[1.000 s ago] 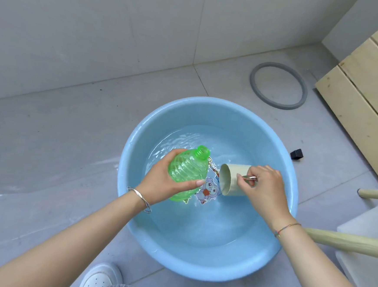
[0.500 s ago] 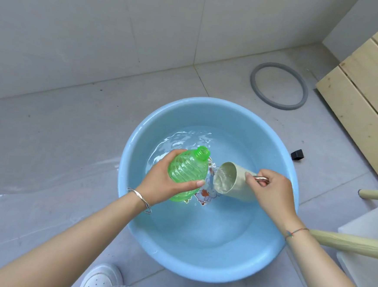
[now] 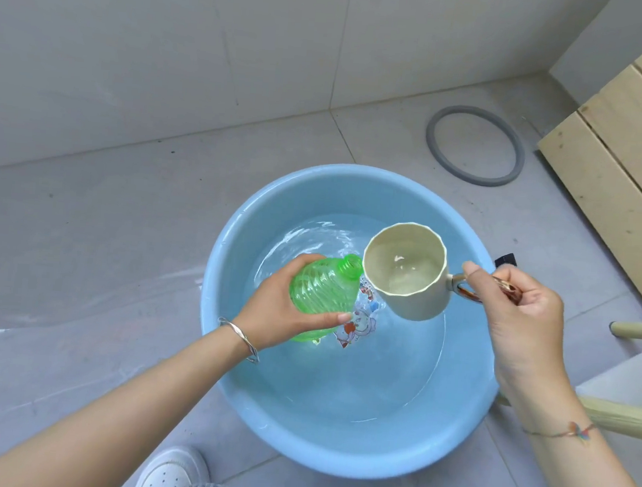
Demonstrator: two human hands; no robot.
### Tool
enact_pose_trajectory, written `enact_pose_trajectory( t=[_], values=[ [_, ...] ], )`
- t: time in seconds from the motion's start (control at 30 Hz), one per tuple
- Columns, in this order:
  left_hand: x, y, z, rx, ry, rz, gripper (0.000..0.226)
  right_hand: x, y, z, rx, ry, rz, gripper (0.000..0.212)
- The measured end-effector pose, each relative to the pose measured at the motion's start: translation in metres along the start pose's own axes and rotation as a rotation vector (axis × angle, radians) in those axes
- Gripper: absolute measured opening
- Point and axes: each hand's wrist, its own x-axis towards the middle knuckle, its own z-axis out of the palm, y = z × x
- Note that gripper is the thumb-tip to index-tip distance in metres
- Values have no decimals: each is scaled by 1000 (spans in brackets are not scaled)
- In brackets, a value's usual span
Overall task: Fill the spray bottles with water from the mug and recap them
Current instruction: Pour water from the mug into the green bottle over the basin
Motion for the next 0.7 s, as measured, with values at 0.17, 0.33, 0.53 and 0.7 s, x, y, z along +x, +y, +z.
enact_pose_trajectory(
  t=[0.17,0.33,0.53,0.7],
  values=[
    [0,-1,2,26,-15,10,84,0,-7,-3,-21,15,-92,48],
    [-1,0,3,34,-26,13,82,-3,-14,-3,-117,24,-150,50],
    [0,-2,4,51,-33,22,89,-6,-19,-3,-269,28,-277,43],
    [1,-3,4,55,-34,25,82,-5,-24,-2,-386,50,-408,39]
  ],
)
